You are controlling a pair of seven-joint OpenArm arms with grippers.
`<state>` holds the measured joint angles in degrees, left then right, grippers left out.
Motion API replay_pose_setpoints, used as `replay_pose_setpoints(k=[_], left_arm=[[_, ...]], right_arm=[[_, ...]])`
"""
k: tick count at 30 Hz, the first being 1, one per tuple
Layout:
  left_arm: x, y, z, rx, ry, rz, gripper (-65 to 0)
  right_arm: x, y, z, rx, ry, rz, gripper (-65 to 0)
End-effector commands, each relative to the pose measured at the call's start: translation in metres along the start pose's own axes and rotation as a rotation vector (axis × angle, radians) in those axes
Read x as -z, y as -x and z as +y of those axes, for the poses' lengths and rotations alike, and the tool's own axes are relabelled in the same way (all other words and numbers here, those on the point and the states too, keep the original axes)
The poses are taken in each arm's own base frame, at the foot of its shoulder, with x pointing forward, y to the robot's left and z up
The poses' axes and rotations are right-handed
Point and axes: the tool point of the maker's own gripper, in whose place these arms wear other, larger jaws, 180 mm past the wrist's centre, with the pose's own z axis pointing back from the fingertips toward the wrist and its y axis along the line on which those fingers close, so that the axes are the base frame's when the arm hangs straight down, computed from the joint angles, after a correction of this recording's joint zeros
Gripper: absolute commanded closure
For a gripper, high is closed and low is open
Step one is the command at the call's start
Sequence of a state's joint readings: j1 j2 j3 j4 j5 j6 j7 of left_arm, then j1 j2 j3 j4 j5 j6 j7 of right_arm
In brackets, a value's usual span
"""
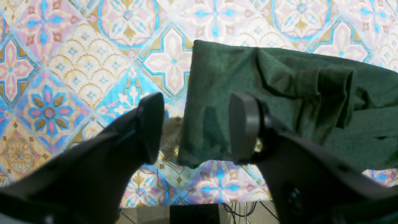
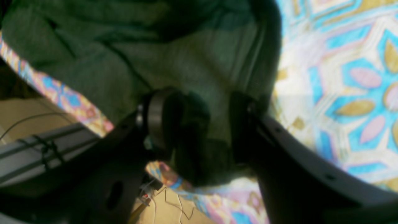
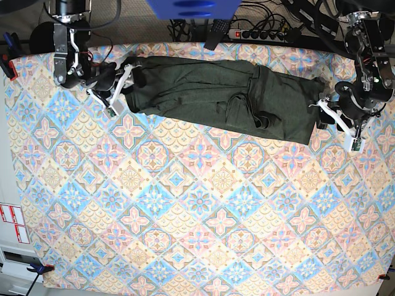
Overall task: Fold the T-shirt properly
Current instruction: 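Grasp the opposite shirt end with the right gripper and fold it inward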
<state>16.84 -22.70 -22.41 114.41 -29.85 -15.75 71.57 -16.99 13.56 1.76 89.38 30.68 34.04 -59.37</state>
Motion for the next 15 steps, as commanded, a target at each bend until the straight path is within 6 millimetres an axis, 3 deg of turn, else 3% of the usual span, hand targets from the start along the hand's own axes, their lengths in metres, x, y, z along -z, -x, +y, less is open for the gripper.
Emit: replay_pose_setpoints(k=[1, 6, 10, 15], left_arm=[[-0.001, -0.005, 0.006, 0.005, -0.009, -0.014, -33.3], [0.006, 0.006, 0.010, -0.021, -0.008, 0.018, -33.2], [0.007, 0.006, 0.010, -0.022, -0.007, 0.020, -33.2], [0.011, 0.006, 0.000, -0.001, 0.018, 0.027, -33.2]], right_arm=[[-0.014, -0.017, -0.012, -0.008, 0.033, -0.059, -27.8], [-0.035, -0.028, -0.034, 0.017, 0.104, -0.117, -27.8], [-0.044, -0.022, -0.051, 0.056, 0.145, -0.104, -28.1], [-0.047, -0.020, -0.055, 0.066, 0.157, -0.092, -38.2]])
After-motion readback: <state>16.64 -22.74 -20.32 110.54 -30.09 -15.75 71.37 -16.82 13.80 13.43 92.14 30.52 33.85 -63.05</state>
